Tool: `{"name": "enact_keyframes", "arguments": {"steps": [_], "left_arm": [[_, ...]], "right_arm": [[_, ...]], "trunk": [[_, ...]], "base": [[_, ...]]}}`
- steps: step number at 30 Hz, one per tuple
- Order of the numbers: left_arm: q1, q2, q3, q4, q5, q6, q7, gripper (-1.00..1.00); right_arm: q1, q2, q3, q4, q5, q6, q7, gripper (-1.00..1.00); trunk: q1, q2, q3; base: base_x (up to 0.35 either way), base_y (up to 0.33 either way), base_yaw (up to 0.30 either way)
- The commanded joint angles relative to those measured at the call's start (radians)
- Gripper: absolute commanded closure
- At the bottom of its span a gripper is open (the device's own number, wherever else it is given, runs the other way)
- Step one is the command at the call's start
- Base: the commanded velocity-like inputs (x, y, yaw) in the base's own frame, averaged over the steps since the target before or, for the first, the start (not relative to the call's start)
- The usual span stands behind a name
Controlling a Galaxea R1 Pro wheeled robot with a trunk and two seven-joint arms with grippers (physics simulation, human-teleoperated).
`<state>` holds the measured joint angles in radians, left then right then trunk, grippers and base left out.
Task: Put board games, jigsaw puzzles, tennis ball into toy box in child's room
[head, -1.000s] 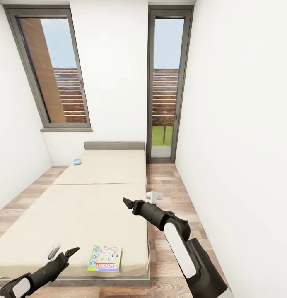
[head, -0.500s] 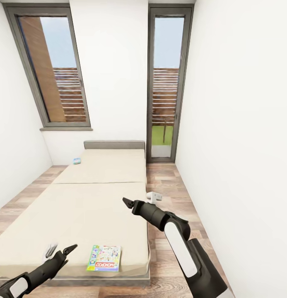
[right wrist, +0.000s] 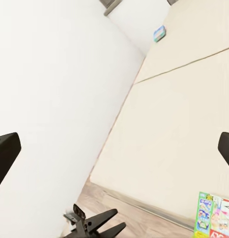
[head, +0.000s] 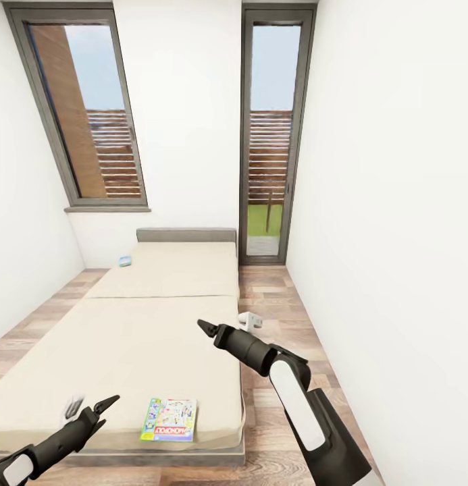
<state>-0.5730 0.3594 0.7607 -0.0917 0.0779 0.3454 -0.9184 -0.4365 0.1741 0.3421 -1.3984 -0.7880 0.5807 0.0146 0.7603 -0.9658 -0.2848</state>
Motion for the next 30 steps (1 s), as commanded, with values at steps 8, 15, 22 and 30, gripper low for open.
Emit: {"name": "enact_keyframes", "arguments": {"steps": [8,15,22,30], "left_arm": [[0.001,0.029,0.035,0.0,0.01,0.08,-0.034,-1.0],[0.001,0.036,0.068,0.0,0.009,0.103,-0.044,-1.0],[0.001,0.038,0.075,0.0,0.009,0.109,-0.046,-1.0],[0.001,0.043,0.077,0.0,0.01,0.151,-0.048,-1.0]], "right_arm": [[-0.001,-0.008,0.0,-0.003,-0.042,0.004,0.002,-1.0],[-0.001,-0.015,0.0,-0.008,-0.047,-0.003,0.002,-1.0],[0.0,-0.016,0.003,-0.009,-0.048,-0.008,0.002,-1.0],[-0.001,-0.009,0.01,-0.009,-0.048,-0.01,0.002,-1.0]], "trunk": [[0.031,-0.057,-0.026],[0.058,-0.106,-0.048],[0.085,-0.155,-0.07],[0.115,-0.211,-0.095]], "base": [[0.0,0.0,0.0],[0.0,0.0,0.0],[0.0,0.0,0.0],[0.0,0.0,0.0]]}}
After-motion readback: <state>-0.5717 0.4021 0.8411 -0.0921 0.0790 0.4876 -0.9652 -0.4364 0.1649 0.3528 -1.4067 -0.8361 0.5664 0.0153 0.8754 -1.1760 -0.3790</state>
